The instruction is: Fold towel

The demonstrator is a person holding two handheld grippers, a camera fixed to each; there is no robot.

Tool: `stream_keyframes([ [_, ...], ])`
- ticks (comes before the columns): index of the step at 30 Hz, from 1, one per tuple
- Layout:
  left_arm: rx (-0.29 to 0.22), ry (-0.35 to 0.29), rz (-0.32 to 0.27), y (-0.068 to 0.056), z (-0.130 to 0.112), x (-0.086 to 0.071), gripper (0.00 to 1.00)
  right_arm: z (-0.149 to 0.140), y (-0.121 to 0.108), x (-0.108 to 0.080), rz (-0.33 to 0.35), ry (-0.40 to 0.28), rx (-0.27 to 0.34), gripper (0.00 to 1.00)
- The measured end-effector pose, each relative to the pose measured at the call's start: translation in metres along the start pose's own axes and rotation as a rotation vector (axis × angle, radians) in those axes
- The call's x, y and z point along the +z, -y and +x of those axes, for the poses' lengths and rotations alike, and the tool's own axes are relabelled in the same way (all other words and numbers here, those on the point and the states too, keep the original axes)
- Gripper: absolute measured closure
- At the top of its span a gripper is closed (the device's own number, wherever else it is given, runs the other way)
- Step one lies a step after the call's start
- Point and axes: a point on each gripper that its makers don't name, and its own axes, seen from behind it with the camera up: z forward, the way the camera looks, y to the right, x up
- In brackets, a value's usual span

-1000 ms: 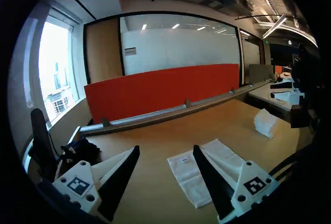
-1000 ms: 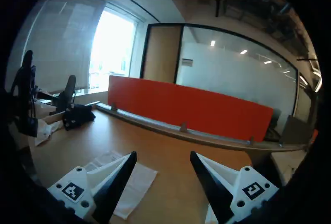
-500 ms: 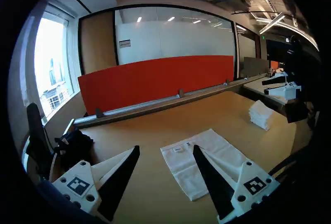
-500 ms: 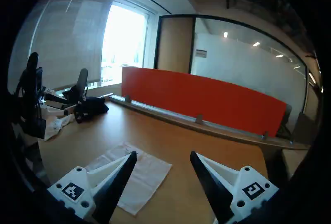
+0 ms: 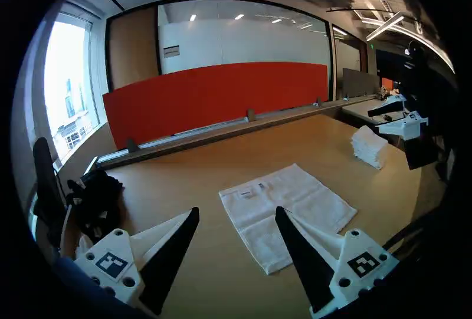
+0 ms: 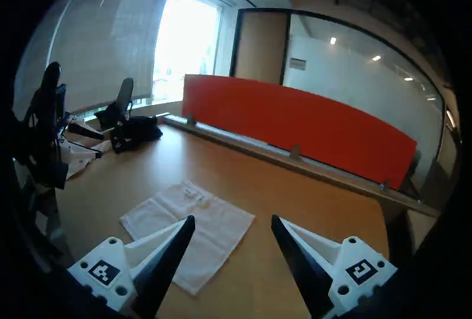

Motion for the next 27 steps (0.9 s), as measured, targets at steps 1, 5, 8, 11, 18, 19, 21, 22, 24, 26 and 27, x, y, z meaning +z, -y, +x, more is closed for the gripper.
stream_keyframes([
  [1, 0.002, 0.005, -0.002, -0.001, -0.004, 0.001, 0.04, -0.004, 0.002, 0.001, 0.005, 0.005, -0.002, 0.00],
  [5, 0.009, 0.026, -0.010, -0.004, -0.018, 0.006, 0.04, -0.018, 0.011, 0.007, 0.022, 0.026, -0.007, 0.00],
  [8, 0.012, 0.045, -0.018, -0.008, -0.029, 0.010, 0.04, -0.028, 0.017, 0.011, 0.032, 0.042, -0.007, 0.00],
  [11, 0.016, 0.065, -0.028, -0.012, -0.041, 0.015, 0.04, -0.039, 0.021, 0.016, 0.041, 0.059, -0.007, 0.00],
  [18, 0.018, 0.118, -0.060, -0.024, -0.069, 0.026, 0.04, -0.065, 0.026, 0.027, 0.052, 0.102, -0.015, 0.00],
  [19, 0.018, 0.125, -0.065, -0.026, -0.072, 0.028, 0.04, -0.070, 0.027, 0.028, 0.055, 0.111, -0.015, 0.00],
  [21, 0.020, 0.139, -0.075, -0.029, -0.079, 0.031, 0.04, -0.078, 0.028, 0.031, 0.059, 0.126, -0.016, 0.00],
  [22, 0.021, 0.146, -0.080, -0.031, -0.082, 0.032, 0.04, -0.082, 0.029, 0.032, 0.062, 0.133, -0.016, 0.00],
  [24, 0.024, 0.159, -0.089, -0.034, -0.089, 0.035, 0.04, -0.089, 0.031, 0.035, 0.069, 0.145, -0.017, 0.00],
  [26, 0.028, 0.173, -0.099, -0.036, -0.095, 0.038, 0.04, -0.098, 0.034, 0.038, 0.076, 0.159, -0.019, 0.00],
  [27, 0.029, 0.180, -0.104, -0.038, -0.098, 0.039, 0.04, -0.102, 0.035, 0.039, 0.080, 0.166, -0.020, 0.00],
])
